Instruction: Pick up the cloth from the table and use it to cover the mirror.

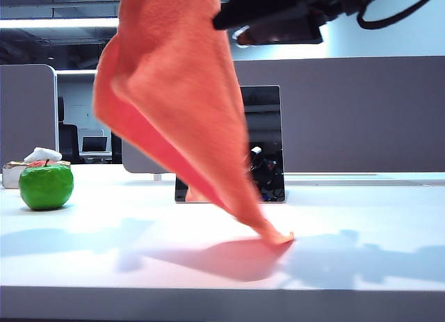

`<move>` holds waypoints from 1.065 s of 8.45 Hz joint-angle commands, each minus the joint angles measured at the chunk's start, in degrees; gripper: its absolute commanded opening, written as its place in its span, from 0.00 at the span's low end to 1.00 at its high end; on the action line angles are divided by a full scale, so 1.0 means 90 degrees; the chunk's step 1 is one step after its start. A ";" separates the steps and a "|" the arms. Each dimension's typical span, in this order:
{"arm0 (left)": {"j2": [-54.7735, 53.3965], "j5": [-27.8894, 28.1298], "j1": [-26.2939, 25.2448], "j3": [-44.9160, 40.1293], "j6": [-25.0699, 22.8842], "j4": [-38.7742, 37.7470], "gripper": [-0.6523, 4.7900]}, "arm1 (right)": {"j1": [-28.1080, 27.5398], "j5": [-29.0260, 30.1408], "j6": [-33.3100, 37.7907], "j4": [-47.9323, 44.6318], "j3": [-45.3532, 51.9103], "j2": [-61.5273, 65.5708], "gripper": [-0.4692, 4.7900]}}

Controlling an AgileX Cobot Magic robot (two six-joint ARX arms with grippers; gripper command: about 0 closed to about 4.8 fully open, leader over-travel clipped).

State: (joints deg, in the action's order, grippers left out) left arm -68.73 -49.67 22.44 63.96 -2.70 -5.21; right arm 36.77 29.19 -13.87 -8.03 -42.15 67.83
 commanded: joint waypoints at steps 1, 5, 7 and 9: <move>0.0024 0.0160 0.0007 0.0036 0.0646 0.1282 0.11 | 0.0908 -0.0384 0.0066 -0.0090 -0.0032 0.0044 0.69; 0.0041 -0.0488 -0.0051 0.0036 0.0682 0.0874 0.11 | 0.0673 -0.1588 0.0063 -0.0117 -0.0029 0.0095 0.73; 0.0041 -0.1120 -0.0051 0.0034 0.0680 0.0670 0.11 | 0.0245 -0.1583 0.0066 -0.0141 -0.0032 0.0075 0.73; 0.0039 -0.1258 -0.0053 0.0034 0.0661 0.0607 0.11 | 0.0083 -0.1583 0.0066 -0.0138 -0.0032 0.0075 0.73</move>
State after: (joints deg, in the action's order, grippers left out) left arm -68.60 -59.33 22.00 63.99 3.40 0.30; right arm 38.22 14.96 -13.50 -8.27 -42.15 68.77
